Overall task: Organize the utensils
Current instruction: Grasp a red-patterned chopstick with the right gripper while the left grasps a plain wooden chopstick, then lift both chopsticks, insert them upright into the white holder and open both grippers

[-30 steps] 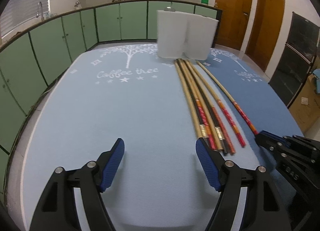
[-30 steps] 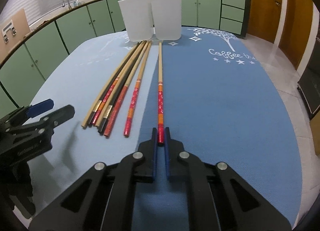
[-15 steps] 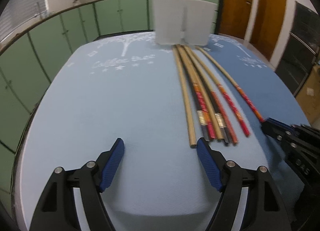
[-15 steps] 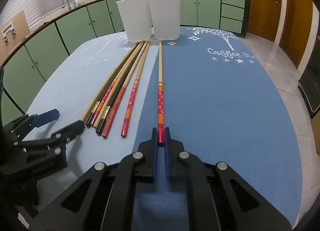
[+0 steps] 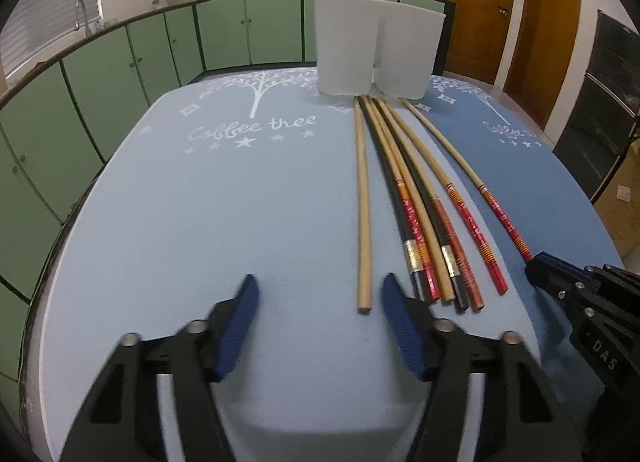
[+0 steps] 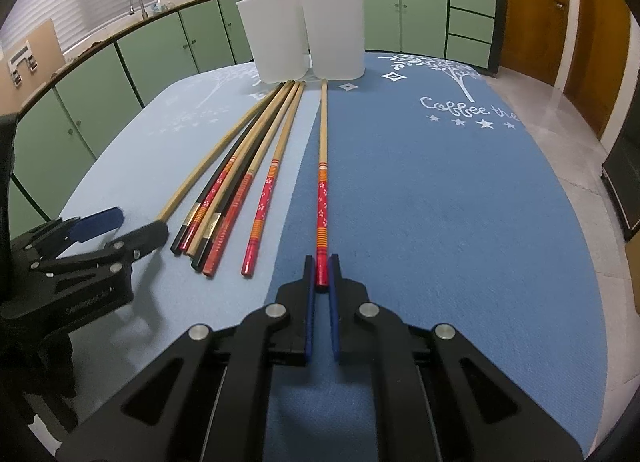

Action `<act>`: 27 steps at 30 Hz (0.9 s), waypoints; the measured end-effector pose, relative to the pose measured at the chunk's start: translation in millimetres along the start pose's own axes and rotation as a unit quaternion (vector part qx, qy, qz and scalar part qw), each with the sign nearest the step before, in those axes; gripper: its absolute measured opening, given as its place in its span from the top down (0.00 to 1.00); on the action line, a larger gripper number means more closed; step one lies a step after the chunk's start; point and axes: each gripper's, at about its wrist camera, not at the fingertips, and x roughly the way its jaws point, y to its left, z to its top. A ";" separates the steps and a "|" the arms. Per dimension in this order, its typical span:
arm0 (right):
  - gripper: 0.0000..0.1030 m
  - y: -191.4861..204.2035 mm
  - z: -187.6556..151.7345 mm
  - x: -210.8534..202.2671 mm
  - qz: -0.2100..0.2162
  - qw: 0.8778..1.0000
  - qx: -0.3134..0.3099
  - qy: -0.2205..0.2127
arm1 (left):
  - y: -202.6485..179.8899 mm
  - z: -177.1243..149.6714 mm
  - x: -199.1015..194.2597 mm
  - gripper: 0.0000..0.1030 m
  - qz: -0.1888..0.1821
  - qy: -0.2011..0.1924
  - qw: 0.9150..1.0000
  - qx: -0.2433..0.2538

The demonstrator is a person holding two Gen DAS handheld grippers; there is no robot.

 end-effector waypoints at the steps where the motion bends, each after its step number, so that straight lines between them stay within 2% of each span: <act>1: 0.94 -0.3 0.1 0.3 0.001 1.000 0.000 0.000 | -1.4 0.5 -0.3 0.62 -0.002 -0.002 1.000 0.001; 4: 0.94 -2.6 -0.3 0.1 0.007 1.000 0.004 -0.001 | -7.3 0.8 -0.2 0.85 -0.013 -0.005 1.000 0.007; 6: 0.95 -4.1 -0.5 -0.5 0.011 1.000 0.006 -0.002 | -13.0 -0.2 -0.6 0.93 -0.012 -0.007 1.000 0.014; 11: 0.95 -4.0 1.2 -3.9 0.009 1.000 0.005 -0.006 | -14.2 0.6 -3.4 0.94 -0.016 -0.010 1.000 0.011; 16: 0.95 -5.2 11.3 -20.9 0.006 1.000 -0.003 -0.029 | -10.8 6.0 -23.5 0.94 -0.012 -0.026 0.999 0.017; 27: 0.95 -10.0 51.9 -75.9 0.012 0.995 -0.009 -0.096 | -2.0 40.9 -90.9 0.94 -0.014 -0.096 0.995 0.026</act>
